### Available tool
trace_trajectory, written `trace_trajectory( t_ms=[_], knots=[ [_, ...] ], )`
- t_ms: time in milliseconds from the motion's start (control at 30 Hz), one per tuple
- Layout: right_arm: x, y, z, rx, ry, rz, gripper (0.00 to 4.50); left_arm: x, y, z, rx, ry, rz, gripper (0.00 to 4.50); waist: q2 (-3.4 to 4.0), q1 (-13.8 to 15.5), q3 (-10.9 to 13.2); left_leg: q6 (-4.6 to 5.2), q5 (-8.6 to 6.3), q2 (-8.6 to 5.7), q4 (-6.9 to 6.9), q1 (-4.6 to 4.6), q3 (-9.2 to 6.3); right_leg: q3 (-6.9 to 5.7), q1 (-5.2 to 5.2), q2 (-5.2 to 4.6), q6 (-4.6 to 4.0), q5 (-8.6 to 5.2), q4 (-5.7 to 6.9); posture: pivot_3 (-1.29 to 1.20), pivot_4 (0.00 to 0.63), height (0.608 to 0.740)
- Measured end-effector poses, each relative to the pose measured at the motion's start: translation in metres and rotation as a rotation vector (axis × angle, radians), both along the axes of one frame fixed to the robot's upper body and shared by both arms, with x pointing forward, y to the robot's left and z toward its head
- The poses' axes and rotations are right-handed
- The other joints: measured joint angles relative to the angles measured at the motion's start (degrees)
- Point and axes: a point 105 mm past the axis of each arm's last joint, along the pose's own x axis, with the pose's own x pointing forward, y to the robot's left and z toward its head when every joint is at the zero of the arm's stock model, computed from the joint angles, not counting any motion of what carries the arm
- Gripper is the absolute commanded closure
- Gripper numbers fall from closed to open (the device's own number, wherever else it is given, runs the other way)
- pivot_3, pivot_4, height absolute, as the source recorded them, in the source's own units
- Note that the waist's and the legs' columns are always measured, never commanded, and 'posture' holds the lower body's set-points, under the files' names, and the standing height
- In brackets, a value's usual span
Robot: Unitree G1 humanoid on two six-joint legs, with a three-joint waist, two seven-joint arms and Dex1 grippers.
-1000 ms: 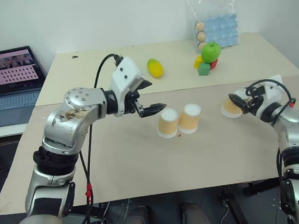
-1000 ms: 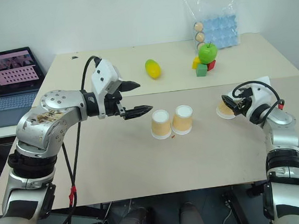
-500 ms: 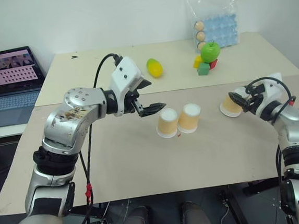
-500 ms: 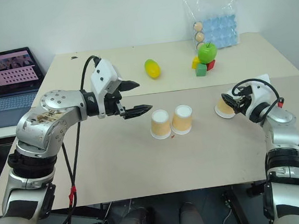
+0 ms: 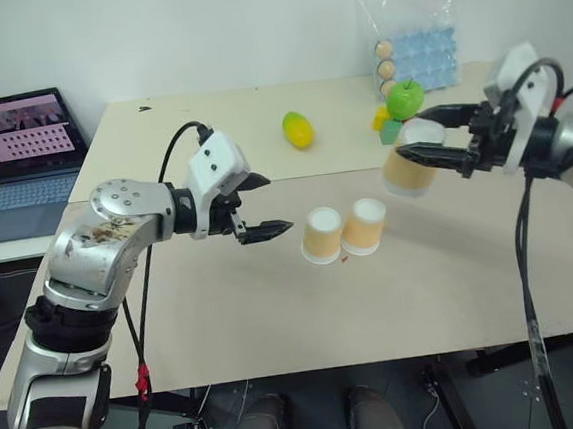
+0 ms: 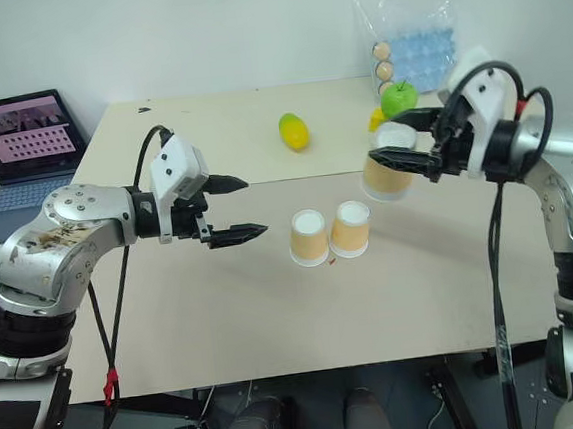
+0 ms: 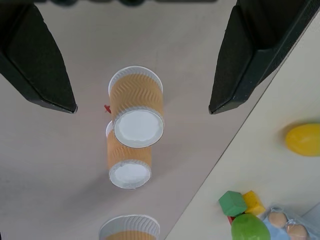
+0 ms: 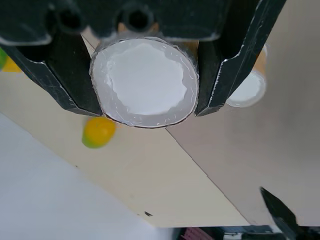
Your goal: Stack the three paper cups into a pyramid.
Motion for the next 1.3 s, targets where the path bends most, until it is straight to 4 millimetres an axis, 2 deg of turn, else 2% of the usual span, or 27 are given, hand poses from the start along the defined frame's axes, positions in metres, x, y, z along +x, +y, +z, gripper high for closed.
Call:
trace_trajectory(
  t_ms=[167,367,800,1300],
  knots=[
    [0.0,0.031,-0.017,0.0,0.075,0.112,1.83,0.0,-0.008,0.0,-0.027,-0.004,-0.006,0.0,-0.01,0.0,0.0,0.04,0.02,0.0,0.0,-0.04,0.0,-0.01,-0.05,-0.01,-0.02,0.01,0.0,0.0,0.15,0.74],
    [-0.001,0.051,-0.03,0.046,0.138,0.176,1.83,-0.001,-0.011,0.0,-0.037,-0.012,-0.005,0.0,0.0,0.1,0.0,0.04,0.02,-0.01,0.0,-0.04,0.0,0.0,-0.08,0.0,-0.02,0.02,0.07,0.0,0.15,0.74],
    [0.015,0.053,-0.047,0.07,0.2,0.17,1.83,0.002,-0.011,-0.002,-0.052,-0.016,0.024,0.0,0.0,0.0,0.0,0.04,0.03,-0.01,0.0,-0.04,0.0,0.0,-0.12,0.01,-0.03,0.02,0.1,0.0,0.15,0.74],
    [0.028,0.044,-0.044,0.052,0.174,0.148,1.83,0.001,-0.011,-0.002,-0.054,-0.025,0.045,0.0,0.0,0.0,0.0,0.02,0.02,-0.01,0.0,-0.03,0.0,0.01,-0.12,0.02,-0.03,0.02,0.11,0.0,0.15,0.74]
  ],
)
